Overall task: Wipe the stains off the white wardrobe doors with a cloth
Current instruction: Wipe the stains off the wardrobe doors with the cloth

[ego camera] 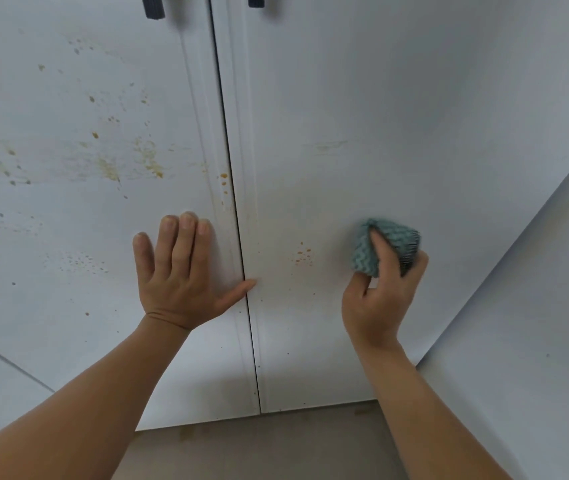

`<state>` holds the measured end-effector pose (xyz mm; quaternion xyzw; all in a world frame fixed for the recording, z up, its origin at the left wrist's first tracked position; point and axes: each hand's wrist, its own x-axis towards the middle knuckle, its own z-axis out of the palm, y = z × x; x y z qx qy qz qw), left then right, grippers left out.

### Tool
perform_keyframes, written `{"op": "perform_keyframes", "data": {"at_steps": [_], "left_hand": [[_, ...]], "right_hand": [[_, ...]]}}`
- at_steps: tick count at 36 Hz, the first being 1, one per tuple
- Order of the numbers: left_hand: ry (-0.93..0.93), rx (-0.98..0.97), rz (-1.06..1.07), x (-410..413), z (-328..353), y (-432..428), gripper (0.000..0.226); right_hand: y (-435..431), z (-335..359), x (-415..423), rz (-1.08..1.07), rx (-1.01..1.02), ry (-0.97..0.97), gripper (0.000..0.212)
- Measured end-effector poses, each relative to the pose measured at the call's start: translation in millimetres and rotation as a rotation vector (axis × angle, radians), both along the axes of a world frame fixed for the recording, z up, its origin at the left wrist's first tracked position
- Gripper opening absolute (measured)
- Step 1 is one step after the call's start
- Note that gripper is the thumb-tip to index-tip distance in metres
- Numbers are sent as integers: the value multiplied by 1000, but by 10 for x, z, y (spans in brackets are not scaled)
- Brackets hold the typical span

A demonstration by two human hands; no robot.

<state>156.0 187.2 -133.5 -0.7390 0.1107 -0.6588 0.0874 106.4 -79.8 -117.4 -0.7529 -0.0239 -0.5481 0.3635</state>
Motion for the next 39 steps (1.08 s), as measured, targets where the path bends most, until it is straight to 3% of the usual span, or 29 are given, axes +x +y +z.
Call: {"op": "perform_keyframes", "data": {"at_steps": [2, 5, 10, 13, 17, 21, 25, 28, 32, 36, 39], "left_hand": [[3, 0, -3, -2, -4, 3, 127], [6, 5, -4, 1, -17, 8, 124], [3, 4, -14, 13, -37, 15, 116], [7, 13, -25, 10, -38, 24, 110], [19, 12, -27, 21, -60, 44, 103], [19, 13, -33, 24, -60, 49, 102], [9, 12, -32, 31, -59, 46, 102], [11, 18, -39, 32, -58, 45, 103], [5, 11, -39, 34, -65, 42, 103], [21, 11, -60, 14, -60, 48, 105], [19, 7, -61, 26, -60, 39, 105]], "right_hand": [[56, 10, -8, 1, -4, -10, 47], [67, -47, -15, 75, -257, -33, 51], [152, -25, -1, 45, -86, -20, 47], [208, -76, -24, 126, -343, -40, 45], [242, -44, 23, 62, -149, -28, 45], [281, -86, -15, 106, -330, -50, 38], [325, -83, 2, 81, -215, -27, 48], [372, -97, -33, 148, -409, -62, 42], [420, -83, -3, 86, -183, -42, 46], [471, -136, -33, 143, -432, -69, 34], [466, -141, -20, 115, -347, -52, 38]]}}
